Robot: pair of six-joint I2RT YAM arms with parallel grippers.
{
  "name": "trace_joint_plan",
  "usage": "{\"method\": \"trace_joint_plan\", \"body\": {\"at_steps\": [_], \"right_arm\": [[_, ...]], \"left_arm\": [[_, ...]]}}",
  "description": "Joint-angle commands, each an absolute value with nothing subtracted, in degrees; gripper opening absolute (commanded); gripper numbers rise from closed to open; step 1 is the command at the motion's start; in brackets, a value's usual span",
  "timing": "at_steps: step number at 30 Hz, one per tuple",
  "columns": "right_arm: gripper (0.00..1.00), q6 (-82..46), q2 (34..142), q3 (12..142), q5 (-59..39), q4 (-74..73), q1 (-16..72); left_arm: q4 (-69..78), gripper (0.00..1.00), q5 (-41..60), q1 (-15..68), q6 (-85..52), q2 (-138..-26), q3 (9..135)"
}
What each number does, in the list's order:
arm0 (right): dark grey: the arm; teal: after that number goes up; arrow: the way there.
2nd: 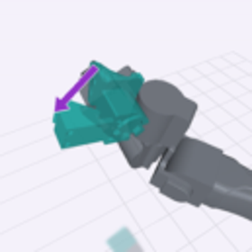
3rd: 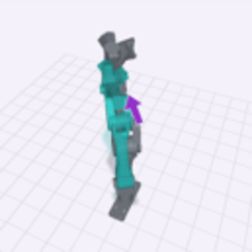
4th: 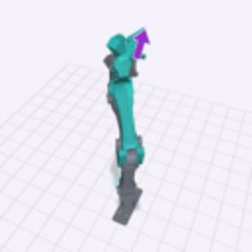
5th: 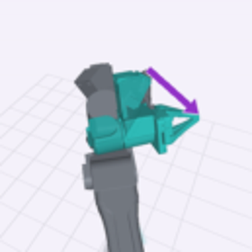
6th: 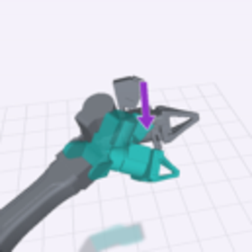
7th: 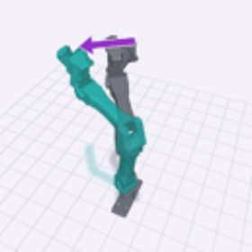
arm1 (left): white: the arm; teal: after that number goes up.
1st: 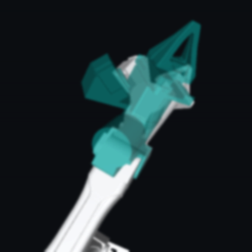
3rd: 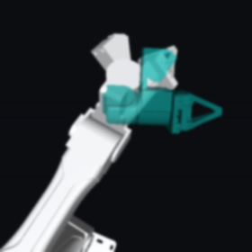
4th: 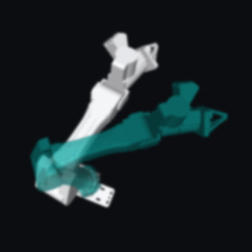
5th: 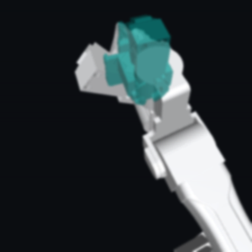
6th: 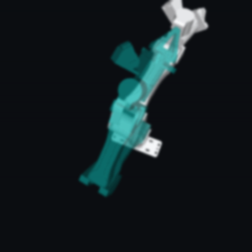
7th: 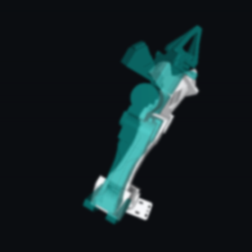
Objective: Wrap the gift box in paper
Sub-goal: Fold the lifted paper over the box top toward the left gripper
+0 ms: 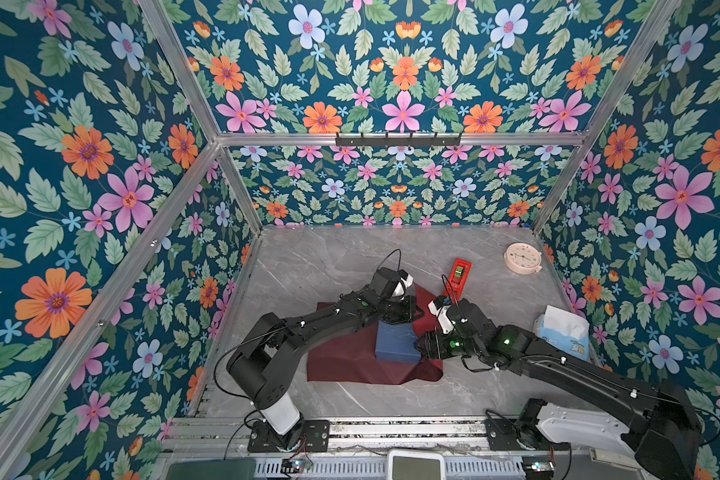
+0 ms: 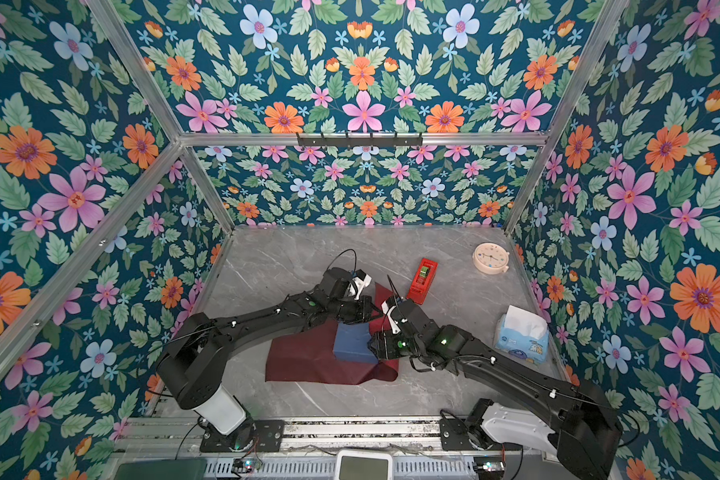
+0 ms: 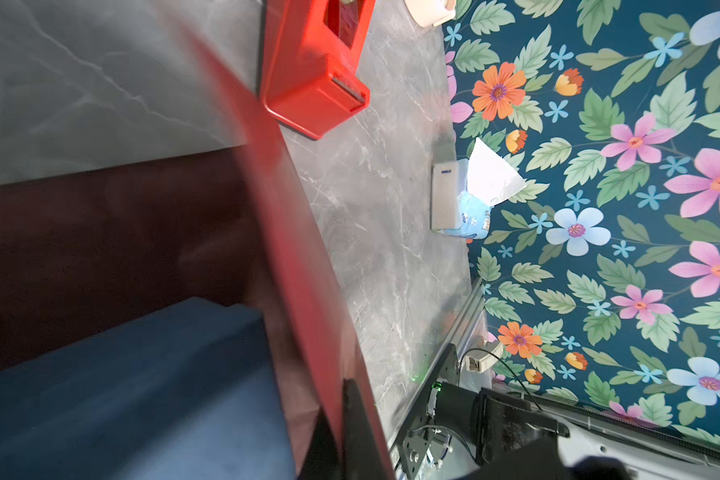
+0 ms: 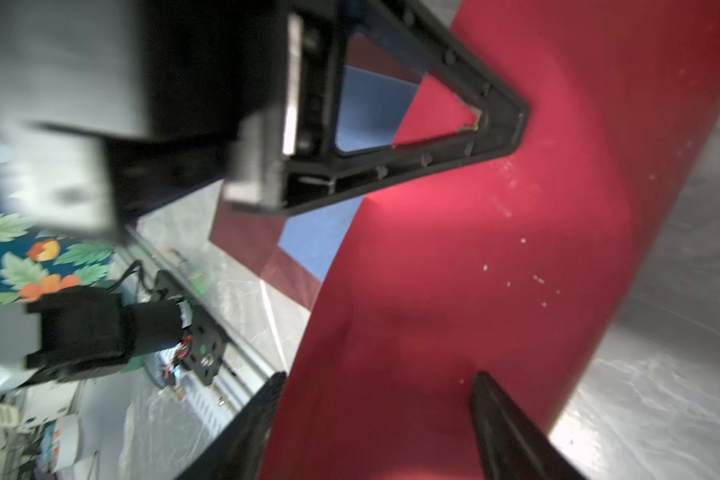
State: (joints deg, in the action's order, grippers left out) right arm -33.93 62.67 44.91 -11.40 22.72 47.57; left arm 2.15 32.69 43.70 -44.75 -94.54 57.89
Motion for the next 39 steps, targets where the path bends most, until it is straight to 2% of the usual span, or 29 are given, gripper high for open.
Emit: {"method": "trace_joint_plan", "body": {"at_steps": [1,6,11,22,29,39], "right_arm": [[0.8,-29.97,60.77,45.95,-17.41,27.49,45.36],[0.86,-31.63,58.23,44.35,-27.67,24.34,36.68],[0.87,-35.62,60.43,44.03,-24.72,24.18,32.51],[0.9,-40.86,70.75,45.38,-19.63,18.86,32.35],[0.98,-40.9,76.88,46.49,-22.81,15.25,32.34],[0.97,-41.31,83.32,47.81,-24.61,12.12,32.95]], "left_arm": [[3.95,0.0,35.33,42.44,-42.21,-93.07,56.34],[4.22,0.0,36.99,40.3,-40.4,-91.01,54.05],[4.44,0.0,38.33,37.57,-39.98,-89.01,51.5],[1.55,0.0,39.47,32.33,-37.8,-84.21,46.82],[-1.05,0.0,38.67,29.73,-35.61,-82.26,45.18],[-1.76,0.0,38.59,28.57,-34.8,-82.71,44.48]]}}
